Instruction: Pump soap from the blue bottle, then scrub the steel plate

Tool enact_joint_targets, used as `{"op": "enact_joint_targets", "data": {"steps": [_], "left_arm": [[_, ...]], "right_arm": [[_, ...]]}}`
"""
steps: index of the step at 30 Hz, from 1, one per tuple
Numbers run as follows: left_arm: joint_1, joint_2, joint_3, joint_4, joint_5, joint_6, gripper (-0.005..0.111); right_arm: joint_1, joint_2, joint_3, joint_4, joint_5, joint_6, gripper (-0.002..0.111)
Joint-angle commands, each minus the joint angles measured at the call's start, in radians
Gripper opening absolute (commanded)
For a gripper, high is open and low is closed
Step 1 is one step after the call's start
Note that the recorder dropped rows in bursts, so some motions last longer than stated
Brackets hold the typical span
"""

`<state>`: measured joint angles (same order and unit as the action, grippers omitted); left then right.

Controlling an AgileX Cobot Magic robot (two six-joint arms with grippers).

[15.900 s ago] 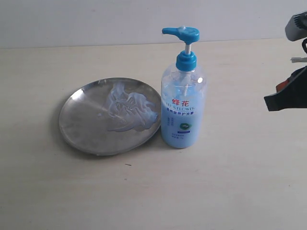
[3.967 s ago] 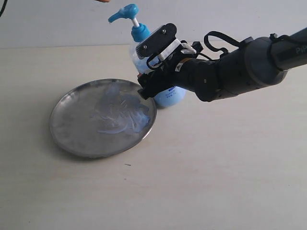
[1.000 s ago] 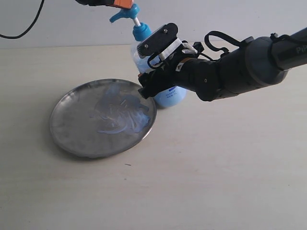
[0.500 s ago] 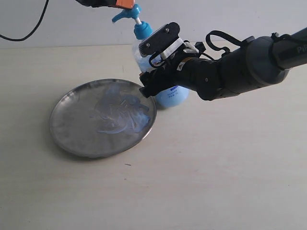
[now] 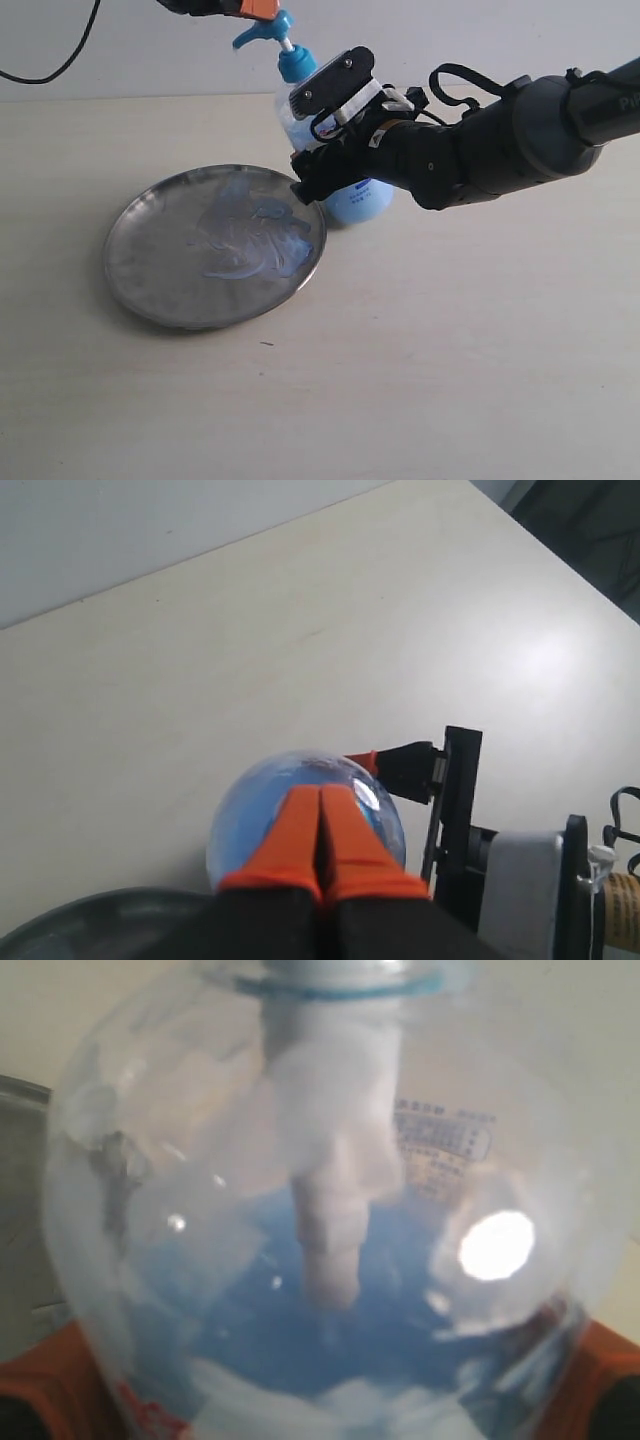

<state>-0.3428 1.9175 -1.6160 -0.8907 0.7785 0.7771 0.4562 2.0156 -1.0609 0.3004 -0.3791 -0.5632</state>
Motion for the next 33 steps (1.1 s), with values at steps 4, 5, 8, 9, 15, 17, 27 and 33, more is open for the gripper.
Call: {"op": "enact_joint_targets", "data": {"steps": [4,5,8,9,15,17,27,33], "left_arm": [[-0.068,0.060,0.033,0.208,0.087,-0.007,0.000],[-0.069,0.060,0.033,0.208,0.087,-0.009,0.000],[-0.069,0.060,0.033,0.224,0.087,-0.024,0.000],[-0.069,0.060,0.033,0.243,0.086,-0.032,0.000],[-0.069,0.060,0.033,0.276,0.079,-0.047,0.000],[-0.069,0.064,0.033,0.277,0.088,-0.050,0.000],[-0.069,0.114,0.033,0.290,0.112,-0.045,0.000],[-0.069,0.133,0.033,0.306,0.128,-0.043,0.000]], "right_arm": [[0.006,-0.004,0.006,-0.031,0.019,-0.008,0.000],[0.006,-0.004,0.006,-0.031,0.019,-0.008,0.000],[0.006,-0.004,0.006,-0.033,0.018,0.011,0.000],[0.006,-0.004,0.006,-0.035,0.017,0.016,0.000],[0.006,-0.004,0.006,-0.069,0.017,0.043,0.000],[0.006,-0.004,0.006,-0.075,0.017,0.061,0.000],[0.006,-0.004,0.006,-0.075,0.017,0.061,0.000],[0.006,-0.004,0.006,-0.075,0.017,0.061,0.000]]}}
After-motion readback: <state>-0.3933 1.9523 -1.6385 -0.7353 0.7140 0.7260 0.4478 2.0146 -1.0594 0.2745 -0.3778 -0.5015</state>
